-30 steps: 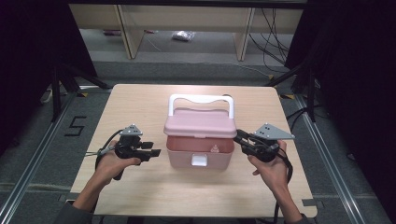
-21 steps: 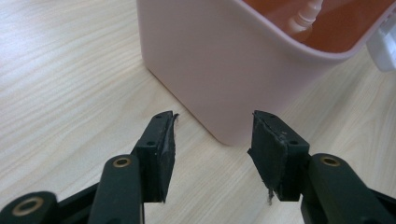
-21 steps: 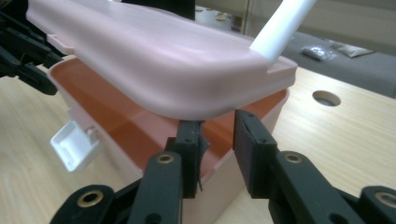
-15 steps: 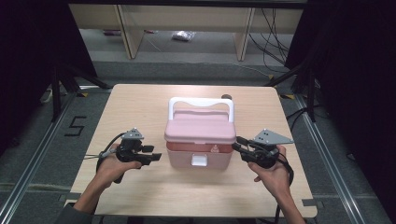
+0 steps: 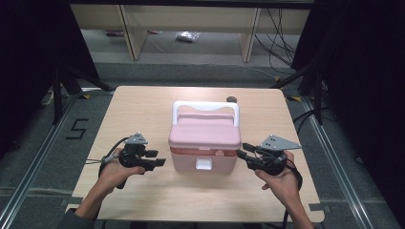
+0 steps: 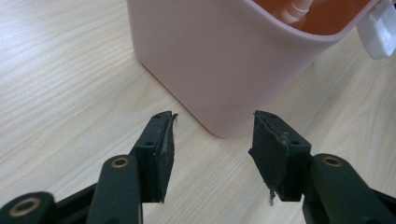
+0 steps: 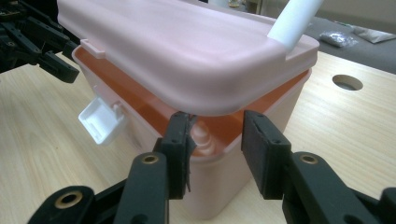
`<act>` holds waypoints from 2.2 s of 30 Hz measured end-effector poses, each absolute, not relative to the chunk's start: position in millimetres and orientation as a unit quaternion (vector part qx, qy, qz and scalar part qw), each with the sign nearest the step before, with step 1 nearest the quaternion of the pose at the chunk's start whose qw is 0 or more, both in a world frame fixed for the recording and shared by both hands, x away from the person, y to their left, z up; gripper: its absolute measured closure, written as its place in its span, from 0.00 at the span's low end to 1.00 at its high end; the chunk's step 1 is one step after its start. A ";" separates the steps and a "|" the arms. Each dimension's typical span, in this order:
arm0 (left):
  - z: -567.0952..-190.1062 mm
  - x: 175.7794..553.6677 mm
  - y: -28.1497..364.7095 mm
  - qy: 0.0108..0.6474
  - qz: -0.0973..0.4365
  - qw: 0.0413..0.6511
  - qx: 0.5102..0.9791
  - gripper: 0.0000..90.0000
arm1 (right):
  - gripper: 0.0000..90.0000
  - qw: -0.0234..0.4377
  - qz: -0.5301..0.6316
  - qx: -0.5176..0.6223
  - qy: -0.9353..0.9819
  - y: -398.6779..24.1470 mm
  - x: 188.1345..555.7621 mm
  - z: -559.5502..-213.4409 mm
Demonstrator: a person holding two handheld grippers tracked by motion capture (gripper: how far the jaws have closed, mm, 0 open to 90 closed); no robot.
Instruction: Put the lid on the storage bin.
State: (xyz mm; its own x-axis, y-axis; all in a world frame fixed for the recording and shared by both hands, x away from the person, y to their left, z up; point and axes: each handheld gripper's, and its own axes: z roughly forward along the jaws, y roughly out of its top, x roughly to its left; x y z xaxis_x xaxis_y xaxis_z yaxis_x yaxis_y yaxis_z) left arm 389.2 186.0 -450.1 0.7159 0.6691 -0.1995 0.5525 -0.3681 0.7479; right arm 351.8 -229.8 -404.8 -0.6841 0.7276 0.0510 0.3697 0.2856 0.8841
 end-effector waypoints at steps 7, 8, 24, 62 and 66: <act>-451.7 386.9 187.3 0.373 0.067 0.423 0.823 0.54 | 0.67 0.168 0.471 0.349 0.793 -230.1 346.7 -407.2; -452.2 386.6 187.5 0.373 0.068 0.424 0.823 0.54 | 0.67 0.177 0.472 0.340 0.794 -231.8 347.3 -406.6; -452.7 379.2 195.7 0.375 0.079 0.424 0.821 0.49 | 0.58 0.191 0.441 0.374 0.793 -249.1 350.8 -420.2; -470.7 337.8 199.9 0.360 0.114 0.415 0.828 0.28 | 0.32 0.167 0.422 0.387 0.802 -270.8 332.0 -466.8; -476.1 333.4 201.2 0.372 0.121 0.410 0.824 0.20 | 0.29 0.164 0.418 0.386 0.806 -270.9 327.8 -469.8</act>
